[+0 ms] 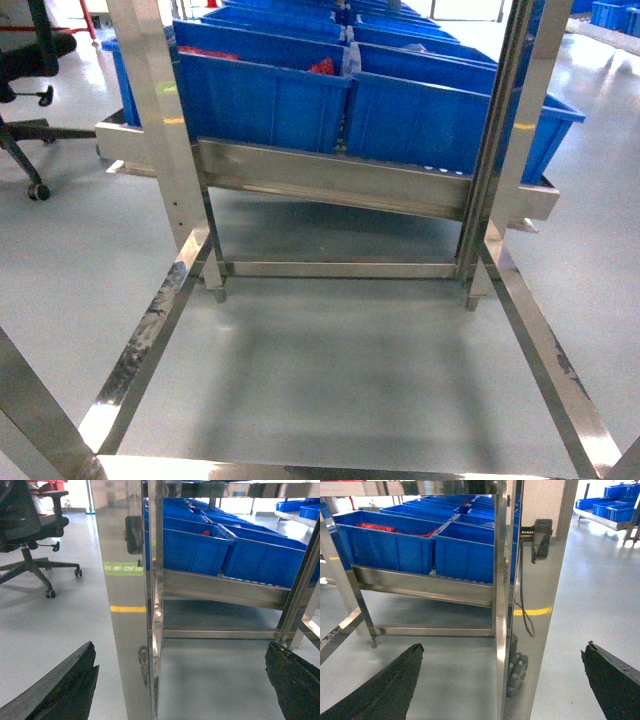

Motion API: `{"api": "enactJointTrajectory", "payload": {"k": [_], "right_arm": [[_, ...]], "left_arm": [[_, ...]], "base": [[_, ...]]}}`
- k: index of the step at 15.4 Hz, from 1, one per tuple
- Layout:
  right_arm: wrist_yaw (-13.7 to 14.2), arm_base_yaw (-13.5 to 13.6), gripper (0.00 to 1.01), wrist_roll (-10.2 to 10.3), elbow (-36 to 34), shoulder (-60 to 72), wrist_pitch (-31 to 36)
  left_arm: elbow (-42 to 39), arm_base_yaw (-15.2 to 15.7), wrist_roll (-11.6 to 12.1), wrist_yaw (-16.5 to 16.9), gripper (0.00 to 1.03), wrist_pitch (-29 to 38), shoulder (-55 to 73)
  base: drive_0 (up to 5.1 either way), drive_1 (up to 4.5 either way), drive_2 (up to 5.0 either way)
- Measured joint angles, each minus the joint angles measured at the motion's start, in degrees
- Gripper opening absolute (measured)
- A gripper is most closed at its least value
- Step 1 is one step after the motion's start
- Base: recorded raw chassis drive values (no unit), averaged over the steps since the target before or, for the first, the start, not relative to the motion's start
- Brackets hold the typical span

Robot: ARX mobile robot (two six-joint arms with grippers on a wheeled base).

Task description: Pick capacitor and pack into box

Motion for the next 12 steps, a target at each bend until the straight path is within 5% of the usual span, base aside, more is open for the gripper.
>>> {"api": "enactJointTrajectory", "payload": {"k": [12], "right_arm": [[0.00,0.00,0.98,0.00,0.00,0.00,0.00]], "left_arm": [[0.00,0.00,0.00,0.00,0.98,-0.02,0.00]], "base": [[0.0,0.00,0.0]]}}
